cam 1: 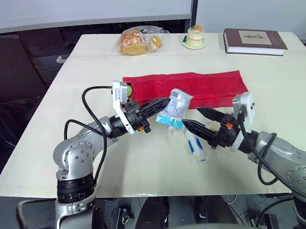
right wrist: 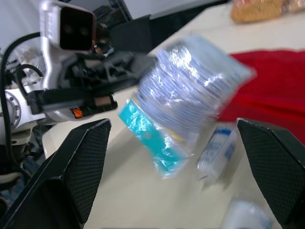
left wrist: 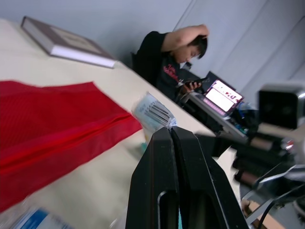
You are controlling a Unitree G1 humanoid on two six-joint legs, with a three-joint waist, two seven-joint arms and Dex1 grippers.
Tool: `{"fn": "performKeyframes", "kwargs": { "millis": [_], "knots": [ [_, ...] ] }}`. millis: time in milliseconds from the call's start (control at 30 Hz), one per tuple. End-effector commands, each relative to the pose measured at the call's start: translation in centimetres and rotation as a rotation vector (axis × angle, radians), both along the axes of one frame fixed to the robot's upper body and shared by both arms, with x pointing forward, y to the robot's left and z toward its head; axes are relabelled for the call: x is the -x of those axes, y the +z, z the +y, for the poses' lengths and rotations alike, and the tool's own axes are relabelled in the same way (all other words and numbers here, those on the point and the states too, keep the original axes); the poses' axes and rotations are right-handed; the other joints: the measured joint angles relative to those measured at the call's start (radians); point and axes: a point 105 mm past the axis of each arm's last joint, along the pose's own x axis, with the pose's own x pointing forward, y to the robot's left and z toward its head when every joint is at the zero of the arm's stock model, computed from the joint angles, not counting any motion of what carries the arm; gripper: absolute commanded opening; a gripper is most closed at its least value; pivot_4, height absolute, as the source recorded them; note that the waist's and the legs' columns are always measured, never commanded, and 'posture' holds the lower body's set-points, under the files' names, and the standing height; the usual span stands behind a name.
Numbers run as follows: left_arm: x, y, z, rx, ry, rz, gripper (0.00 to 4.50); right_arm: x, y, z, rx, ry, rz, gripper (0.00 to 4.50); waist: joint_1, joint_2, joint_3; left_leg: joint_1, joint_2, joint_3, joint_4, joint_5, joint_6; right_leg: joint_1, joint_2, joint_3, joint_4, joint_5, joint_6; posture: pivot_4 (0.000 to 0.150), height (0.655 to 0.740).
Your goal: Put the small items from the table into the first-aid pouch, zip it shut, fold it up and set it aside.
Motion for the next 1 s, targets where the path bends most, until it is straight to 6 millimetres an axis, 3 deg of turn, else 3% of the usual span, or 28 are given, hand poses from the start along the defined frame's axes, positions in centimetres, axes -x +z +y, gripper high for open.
{"fn": "performKeyframes", "kwargs": {
  "millis": [33, 267, 500, 600, 767, 867, 1000],
  "knots": [
    [1.0, 1.6, -0.8, 0.047, -0.068, -0.044, 0.06, -0.2, 0.7, 0.2, -0.091, 0.002, 0.054, 4.50, -0.002, 0.000, 0.000, 0.000, 0.000, 0.000, 0.000, 0.000, 0.000, 0.000, 0.000, 0.000, 0.000, 0.000, 0.000, 0.150, 0.7289],
    [1.3, 2.3, -1.5, 0.088, -0.114, -0.041, 0.06, -0.6, 1.9, 1.3, -0.277, 0.007, 0.112, 4.50, -0.002, 0.000, 0.000, 0.000, 0.001, -0.001, 0.000, 0.000, 0.000, 0.000, 0.004, 0.001, 0.000, 0.000, 0.000, 0.150, 0.7289],
    [0.8, 2.2, -1.4, 0.095, -0.093, -0.034, 0.06, -0.2, 2.7, 1.6, -0.338, 0.032, 0.096, 4.50, -0.002, 0.000, 0.000, 0.000, 0.001, -0.001, 0.000, 0.000, 0.000, 0.000, 0.008, 0.006, 0.000, 0.000, 0.000, 0.150, 0.7289],
    [0.6, 2.1, -1.6, 0.098, -0.091, -0.029, 0.00, 0.0, 2.9, 1.8, -0.346, 0.040, 0.091, 3.64, -0.002, 0.000, 0.000, 0.000, 0.001, -0.001, 0.000, 0.000, 0.000, 0.000, 0.008, 0.007, 0.000, 0.000, 0.000, 0.150, 0.7289],
    [0.4, 2.1, -1.8, 0.114, -0.078, -0.021, 0.00, -0.1, 2.8, 1.9, -0.348, 0.032, 0.092, 1.23, -0.002, 0.000, 0.000, 0.000, 0.001, -0.001, 0.000, 0.000, 0.000, 0.000, 0.008, 0.007, 0.000, 0.000, 0.000, 0.150, 0.7289],
    [0.3, 1.9, -1.9, 0.114, -0.072, -0.015, 0.00, -0.3, 2.8, 1.9, -0.353, 0.023, 0.091, 0.02, -0.002, 0.000, 0.000, 0.000, 0.001, -0.001, 0.000, 0.000, 0.000, 0.000, 0.008, 0.007, 0.000, 0.000, 0.000, 0.150, 0.7289],
    [0.4, 1.7, -2.1, 0.108, -0.074, -0.011, 0.00, -0.4, 2.9, 1.8, -0.359, 0.016, 0.087, 0.02, -0.002, 0.000, 0.000, 0.000, 0.001, 0.000, 0.000, 0.000, 0.000, 0.000, 0.008, 0.007, 0.000, 0.000, 0.000, 0.150, 0.7289]
  ]
}}
